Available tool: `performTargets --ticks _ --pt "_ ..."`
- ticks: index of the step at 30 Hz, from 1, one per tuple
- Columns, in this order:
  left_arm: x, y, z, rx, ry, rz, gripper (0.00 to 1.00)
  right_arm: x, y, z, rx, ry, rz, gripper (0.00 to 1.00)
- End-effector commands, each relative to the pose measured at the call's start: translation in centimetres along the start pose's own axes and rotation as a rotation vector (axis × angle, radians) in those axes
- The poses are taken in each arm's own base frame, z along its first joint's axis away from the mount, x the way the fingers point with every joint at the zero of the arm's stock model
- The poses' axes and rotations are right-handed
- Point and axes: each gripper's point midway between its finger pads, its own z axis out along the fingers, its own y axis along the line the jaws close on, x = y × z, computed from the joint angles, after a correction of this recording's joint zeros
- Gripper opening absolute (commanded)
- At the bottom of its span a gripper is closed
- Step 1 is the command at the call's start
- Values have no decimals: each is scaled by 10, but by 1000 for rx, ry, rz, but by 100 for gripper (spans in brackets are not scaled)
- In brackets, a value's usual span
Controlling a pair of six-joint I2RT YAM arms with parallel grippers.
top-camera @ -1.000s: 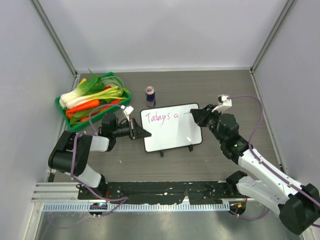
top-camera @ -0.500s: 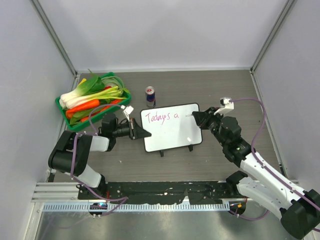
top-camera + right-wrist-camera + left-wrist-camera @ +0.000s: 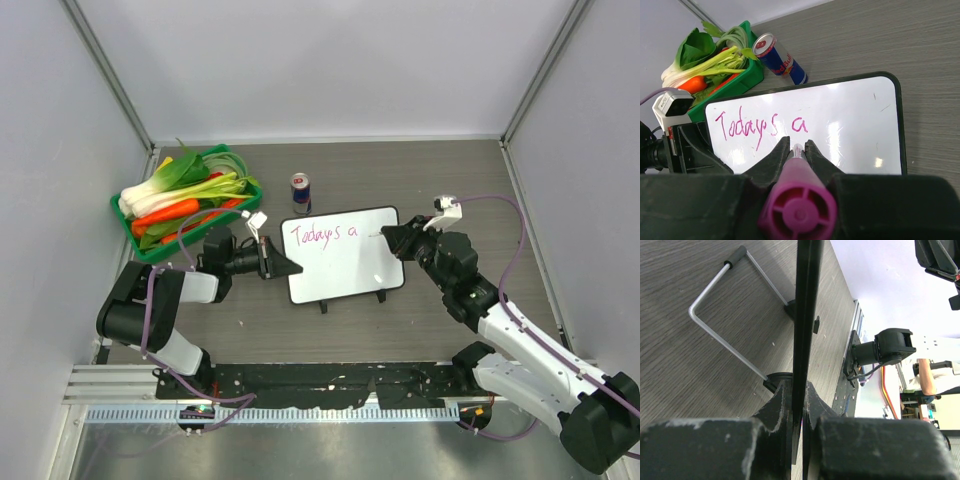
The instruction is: Write a sentence on the whiteboard
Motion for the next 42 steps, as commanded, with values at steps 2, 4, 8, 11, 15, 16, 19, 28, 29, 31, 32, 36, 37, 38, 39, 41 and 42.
performTargets --ticks 2,4,8,11,15,16,19,28,29,31,32,36,37,38,39,41,42 --pt "2 19 1 -79 -7 -34 0 -5 2 2 -11 -17 -18 1" --pt "3 19 1 -79 -7 -34 0 -5 2 2 -12 -15 -22 1" --pt "3 19 2 -80 -7 -34 0 -4 0 3 -2 -13 -26 1" --pt "2 19 1 -81 -8 -34 0 -3 0 4 -4 -10 -24 1" --pt "2 18 1 -79 -8 -33 0 0 1 5 -13 -3 -23 1" --pt "3 18 2 -78 -6 -34 0 1 0 5 -9 -2 -22 1" --pt "2 18 2 -78 -7 -34 0 2 1 6 -13 1 -24 1" --pt "2 19 1 -80 -7 -35 0 0 -1 6 -5 1 -34 1" --pt "3 19 2 -80 -6 -34 0 0 0 5 -7 2 -36 1" --pt "3 19 1 -79 -5 -37 0 0 0 5 -9 2 -37 1" --pt "3 19 1 -79 -5 -35 0 0 0 5 -9 4 -39 1" --pt "2 19 1 -80 -7 -35 0 1 0 5 -11 7 -43 1" --pt "3 19 1 -79 -6 -35 0 0 0 5 -9 4 -42 1" --pt "3 19 1 -79 -6 -35 0 1 -1 6 -7 8 -41 0" --pt "3 19 1 -79 -6 -35 0 1 0 6 -10 8 -43 1" --pt "2 19 1 -78 -7 -34 0 2 0 6 -11 10 -44 1" --pt "2 19 1 -80 -7 -35 0 3 0 6 -11 13 -45 1"
